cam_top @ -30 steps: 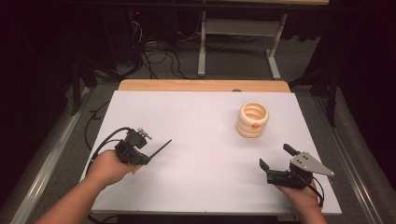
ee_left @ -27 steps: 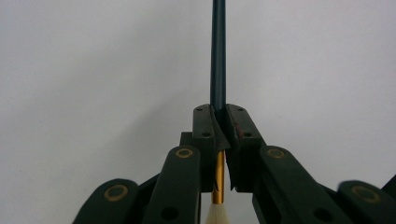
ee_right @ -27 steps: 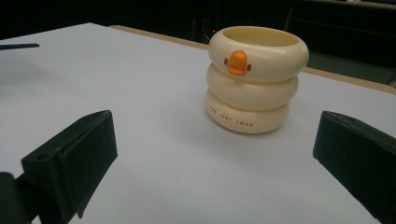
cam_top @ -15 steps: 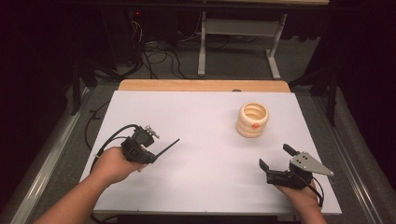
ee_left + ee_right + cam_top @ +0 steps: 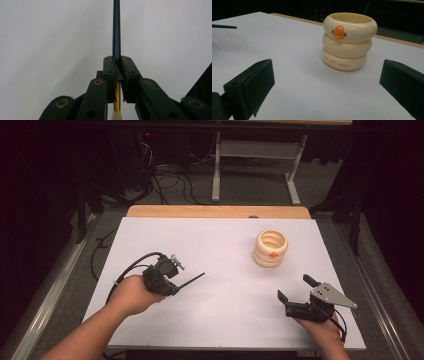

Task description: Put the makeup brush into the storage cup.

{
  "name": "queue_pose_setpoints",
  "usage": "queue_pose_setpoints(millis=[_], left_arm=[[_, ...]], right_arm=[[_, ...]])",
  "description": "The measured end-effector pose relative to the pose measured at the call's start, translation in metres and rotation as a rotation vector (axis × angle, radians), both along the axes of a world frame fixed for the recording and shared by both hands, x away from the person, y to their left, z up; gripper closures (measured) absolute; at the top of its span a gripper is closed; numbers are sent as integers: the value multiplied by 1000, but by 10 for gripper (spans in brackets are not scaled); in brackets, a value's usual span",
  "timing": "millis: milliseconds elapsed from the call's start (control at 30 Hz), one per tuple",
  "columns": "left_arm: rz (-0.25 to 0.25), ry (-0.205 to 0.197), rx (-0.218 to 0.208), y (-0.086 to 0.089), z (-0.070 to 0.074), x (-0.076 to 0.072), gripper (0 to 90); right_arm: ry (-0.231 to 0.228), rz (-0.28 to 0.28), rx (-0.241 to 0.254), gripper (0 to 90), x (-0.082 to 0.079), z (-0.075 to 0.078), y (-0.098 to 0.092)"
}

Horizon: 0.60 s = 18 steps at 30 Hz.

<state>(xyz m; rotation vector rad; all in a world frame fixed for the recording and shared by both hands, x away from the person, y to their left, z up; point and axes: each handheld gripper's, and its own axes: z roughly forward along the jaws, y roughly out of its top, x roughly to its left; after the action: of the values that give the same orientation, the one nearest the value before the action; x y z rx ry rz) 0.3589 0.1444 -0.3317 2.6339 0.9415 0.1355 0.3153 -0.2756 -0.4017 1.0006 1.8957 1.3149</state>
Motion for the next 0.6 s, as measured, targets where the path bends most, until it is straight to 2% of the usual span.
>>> queue_pose_setpoints(millis=[200,300,600], left_arm=[[-34,-9,10,-12,3,-2,833],[-66,-9,29,-22,2,-3,833],[-103,-13,34,-40,4,-3,833]], right_arm=[[5,1,2,9,0,0,0],[1,3,-1,8,0,0,0],[-4,3,-3,8,0,0,0]])
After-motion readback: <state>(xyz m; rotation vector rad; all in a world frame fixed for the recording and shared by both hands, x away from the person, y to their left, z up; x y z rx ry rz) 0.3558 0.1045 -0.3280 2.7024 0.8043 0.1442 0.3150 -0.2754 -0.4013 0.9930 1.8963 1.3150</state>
